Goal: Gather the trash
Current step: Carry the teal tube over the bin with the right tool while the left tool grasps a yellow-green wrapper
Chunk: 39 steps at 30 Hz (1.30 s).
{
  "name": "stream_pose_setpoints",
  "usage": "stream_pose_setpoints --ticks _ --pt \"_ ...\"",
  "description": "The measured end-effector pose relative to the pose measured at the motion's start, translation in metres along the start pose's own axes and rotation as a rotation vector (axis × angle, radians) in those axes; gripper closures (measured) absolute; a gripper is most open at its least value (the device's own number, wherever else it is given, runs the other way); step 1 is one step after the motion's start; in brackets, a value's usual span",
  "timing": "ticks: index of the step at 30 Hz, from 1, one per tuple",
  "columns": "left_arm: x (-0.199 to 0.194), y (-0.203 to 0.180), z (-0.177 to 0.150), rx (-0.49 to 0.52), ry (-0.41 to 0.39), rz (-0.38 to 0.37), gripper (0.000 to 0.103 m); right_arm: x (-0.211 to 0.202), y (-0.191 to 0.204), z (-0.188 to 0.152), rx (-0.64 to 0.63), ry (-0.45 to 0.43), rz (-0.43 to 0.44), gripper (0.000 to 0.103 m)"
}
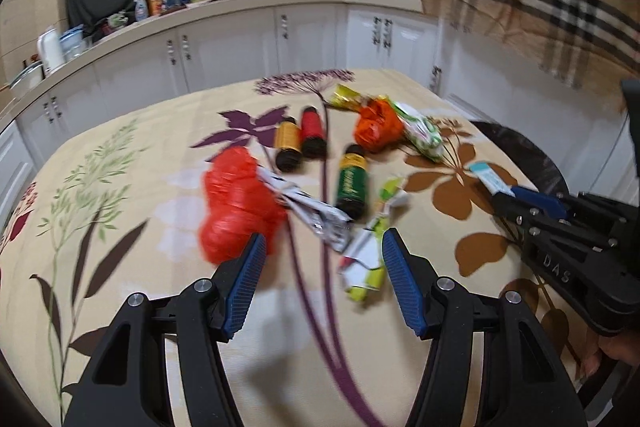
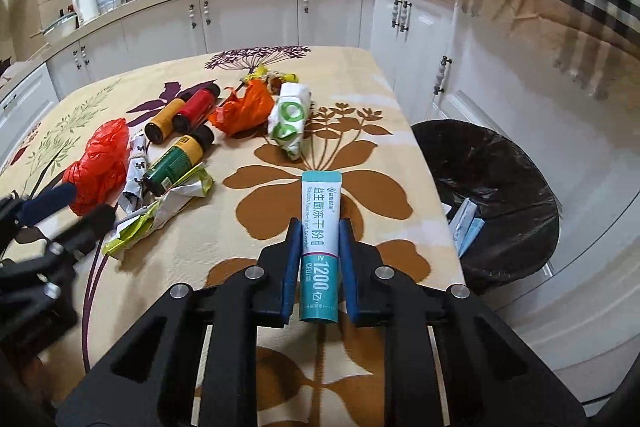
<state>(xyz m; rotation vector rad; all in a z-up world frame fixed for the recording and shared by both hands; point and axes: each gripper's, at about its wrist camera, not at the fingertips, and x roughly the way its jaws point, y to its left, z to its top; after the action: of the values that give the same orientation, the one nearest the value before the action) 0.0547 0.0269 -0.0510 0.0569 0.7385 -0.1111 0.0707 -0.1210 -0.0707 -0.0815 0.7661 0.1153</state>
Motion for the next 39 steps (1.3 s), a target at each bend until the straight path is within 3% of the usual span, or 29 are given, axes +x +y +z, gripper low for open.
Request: stream_pose_setpoints --ticks 4,7,8,11,19,24,39 --pt "0.012 -0.009 0.001 0.017 0.046 -0.014 0.045 0.0 -0.007 -0.001 0.015 -0.004 0.011 0.084" --pt "0.019 -0.016 0.001 0.041 0.076 -0.023 0.06 0.0 -0.011 -0.002 0.026 -0.007 0.02 0.084" --pt "0.02 -0.017 0.0 0.046 0.081 -0.025 0.071 0.0 -0.012 -0.002 0.028 -0.008 0.023 0.084" --pt "0.019 -0.02 -0.002 0.057 0.081 -0.031 0.076 0.0 -0.014 -0.002 0.036 -0.01 0.033 0.084" --pt "0.003 -0.025 -0.004 0.052 0.045 -0.056 0.077 -0.004 -0.019 -0.003 0.045 -0.027 0.042 0.085" --pt "-0.009 -0.026 0.012 0.023 -0.021 -0.059 0.077 -0.011 -0.028 0.003 0.055 -0.058 0.023 0.085" --pt "0.017 -0.082 0.072 0.042 -0.143 -0.125 0.077 -0.017 -0.102 0.044 0.117 -0.194 -0.159 0.085"
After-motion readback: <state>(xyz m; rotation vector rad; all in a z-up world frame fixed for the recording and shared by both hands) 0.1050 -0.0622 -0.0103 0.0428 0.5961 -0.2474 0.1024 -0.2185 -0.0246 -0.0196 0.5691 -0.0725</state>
